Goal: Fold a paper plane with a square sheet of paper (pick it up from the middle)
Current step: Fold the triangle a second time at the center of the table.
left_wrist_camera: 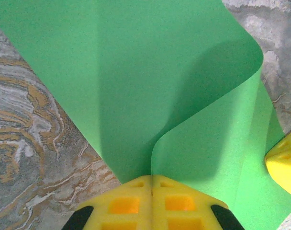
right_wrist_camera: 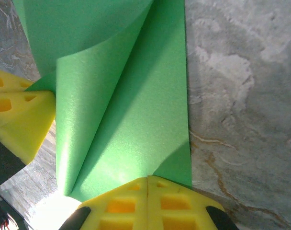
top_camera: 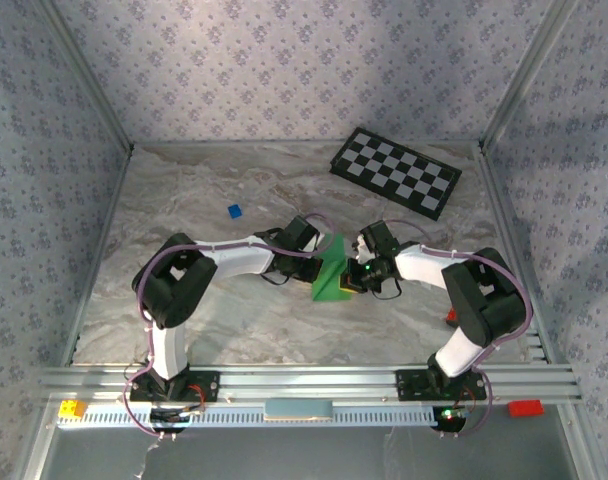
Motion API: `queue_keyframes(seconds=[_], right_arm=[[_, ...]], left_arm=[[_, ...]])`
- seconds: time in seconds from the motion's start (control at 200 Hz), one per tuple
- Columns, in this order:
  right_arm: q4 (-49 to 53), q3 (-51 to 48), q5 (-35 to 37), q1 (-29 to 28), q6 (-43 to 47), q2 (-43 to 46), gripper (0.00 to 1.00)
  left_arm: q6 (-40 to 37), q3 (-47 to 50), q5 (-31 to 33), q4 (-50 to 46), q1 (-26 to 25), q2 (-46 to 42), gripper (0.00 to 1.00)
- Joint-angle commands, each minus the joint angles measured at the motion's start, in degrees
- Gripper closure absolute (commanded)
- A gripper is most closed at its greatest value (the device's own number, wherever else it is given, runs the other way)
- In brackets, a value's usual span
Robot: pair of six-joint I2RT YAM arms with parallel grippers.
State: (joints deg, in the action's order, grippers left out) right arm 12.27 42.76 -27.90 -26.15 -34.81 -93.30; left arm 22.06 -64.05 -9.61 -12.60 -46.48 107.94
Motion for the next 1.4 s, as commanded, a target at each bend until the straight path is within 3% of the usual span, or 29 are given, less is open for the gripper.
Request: queue_keyframes(seconds=[0.0, 0.705, 0.95, 1.134, 1.394], right_arm=[[4.62, 0.13, 3.51, 0.58, 1.54, -2.16, 1.0], [4.49, -0.42, 3.76, 1.02, 1.34, -1.97, 1.0], [2.36, -0.1, 2.83, 1.42, -0.4, 0.27, 0.94], [-4.96, -1.32, 1.88, 2.75, -6.16, 5.43, 0.93], [-17.91, -2.76, -4.38, 0.84, -14.24, 3.39, 1.0]], left_arm=[[-1.23, 0.07, -0.67, 0.61, 0.24, 0.4, 1.0], [-1.94, -0.25, 0.7, -0.31, 0.18, 2.23, 1.0], [-2.55, 0.1, 0.95, -1.65, 0.22, 2.97, 1.0], [-0.22, 0.74, 0.3, -2.38, 0.09, 2.2, 1.0], [3.75, 1.71, -0.36, -1.29, -1.16, 2.1, 1.0]])
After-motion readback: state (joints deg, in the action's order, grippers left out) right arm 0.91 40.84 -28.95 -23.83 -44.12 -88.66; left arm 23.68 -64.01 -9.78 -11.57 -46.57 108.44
